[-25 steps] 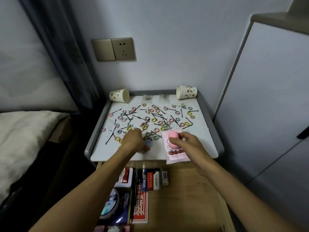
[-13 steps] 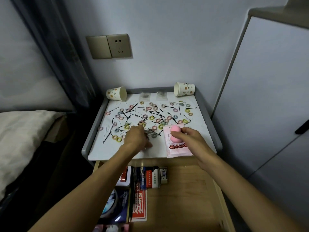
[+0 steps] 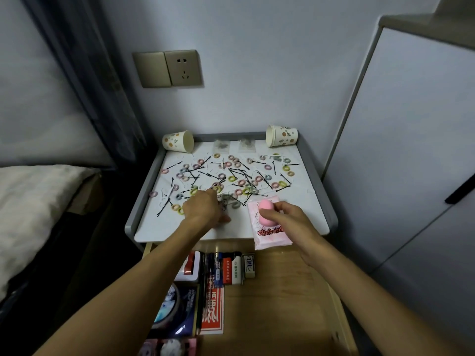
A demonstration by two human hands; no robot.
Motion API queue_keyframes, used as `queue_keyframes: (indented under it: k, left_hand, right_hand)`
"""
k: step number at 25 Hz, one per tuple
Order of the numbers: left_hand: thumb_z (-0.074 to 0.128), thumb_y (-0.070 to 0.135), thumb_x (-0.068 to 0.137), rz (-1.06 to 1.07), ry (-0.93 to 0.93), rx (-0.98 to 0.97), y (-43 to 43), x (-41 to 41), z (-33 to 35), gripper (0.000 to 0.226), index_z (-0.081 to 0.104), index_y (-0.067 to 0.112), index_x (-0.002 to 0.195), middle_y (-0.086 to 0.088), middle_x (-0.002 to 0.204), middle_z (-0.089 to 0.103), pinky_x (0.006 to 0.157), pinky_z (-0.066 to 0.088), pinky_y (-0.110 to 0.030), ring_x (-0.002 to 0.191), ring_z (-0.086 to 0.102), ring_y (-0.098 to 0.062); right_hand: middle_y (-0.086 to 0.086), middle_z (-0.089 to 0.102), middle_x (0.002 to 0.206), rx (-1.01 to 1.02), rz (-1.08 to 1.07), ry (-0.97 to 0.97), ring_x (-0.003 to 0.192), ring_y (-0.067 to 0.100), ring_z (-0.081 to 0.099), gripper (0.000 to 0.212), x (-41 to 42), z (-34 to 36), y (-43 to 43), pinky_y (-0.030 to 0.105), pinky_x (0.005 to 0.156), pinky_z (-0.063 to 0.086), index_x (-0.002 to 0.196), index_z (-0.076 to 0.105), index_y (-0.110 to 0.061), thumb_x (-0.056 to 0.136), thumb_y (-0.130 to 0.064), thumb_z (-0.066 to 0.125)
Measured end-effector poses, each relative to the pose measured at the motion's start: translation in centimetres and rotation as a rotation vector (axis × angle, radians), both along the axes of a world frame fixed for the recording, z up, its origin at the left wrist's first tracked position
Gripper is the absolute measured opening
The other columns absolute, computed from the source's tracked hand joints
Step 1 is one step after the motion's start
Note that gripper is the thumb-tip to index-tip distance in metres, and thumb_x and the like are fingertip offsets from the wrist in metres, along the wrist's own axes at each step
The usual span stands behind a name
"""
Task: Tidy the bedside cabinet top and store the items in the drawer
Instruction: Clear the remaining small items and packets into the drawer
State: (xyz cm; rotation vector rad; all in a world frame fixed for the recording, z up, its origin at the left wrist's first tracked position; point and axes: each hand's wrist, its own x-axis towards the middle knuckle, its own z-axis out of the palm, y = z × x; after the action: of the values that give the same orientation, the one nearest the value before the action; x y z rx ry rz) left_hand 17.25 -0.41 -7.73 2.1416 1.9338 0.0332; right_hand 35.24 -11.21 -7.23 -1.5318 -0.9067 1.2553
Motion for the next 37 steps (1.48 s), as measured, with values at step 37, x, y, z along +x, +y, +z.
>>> queue_keyframes:
  k: [37]
  left_hand:
    - [0.084,0.012,0.073,0.161,-1.102,-0.601,-9.3,-3.4,-3.4,0.027,0.067,0.003,0.092,-0.008,0.075,0.069,0.056,0.054,-0.023,0.063,0.065,-0.016]
  right_hand:
    - [0.005,0.053,0.137,-0.095,0.489,-1.468,0.110,0.021,0.060,0.071,0.9,-13.8,-5.5,0.030,0.089,0.051,0.145,0.031,-0.024,0.087,-0.052,0.061]
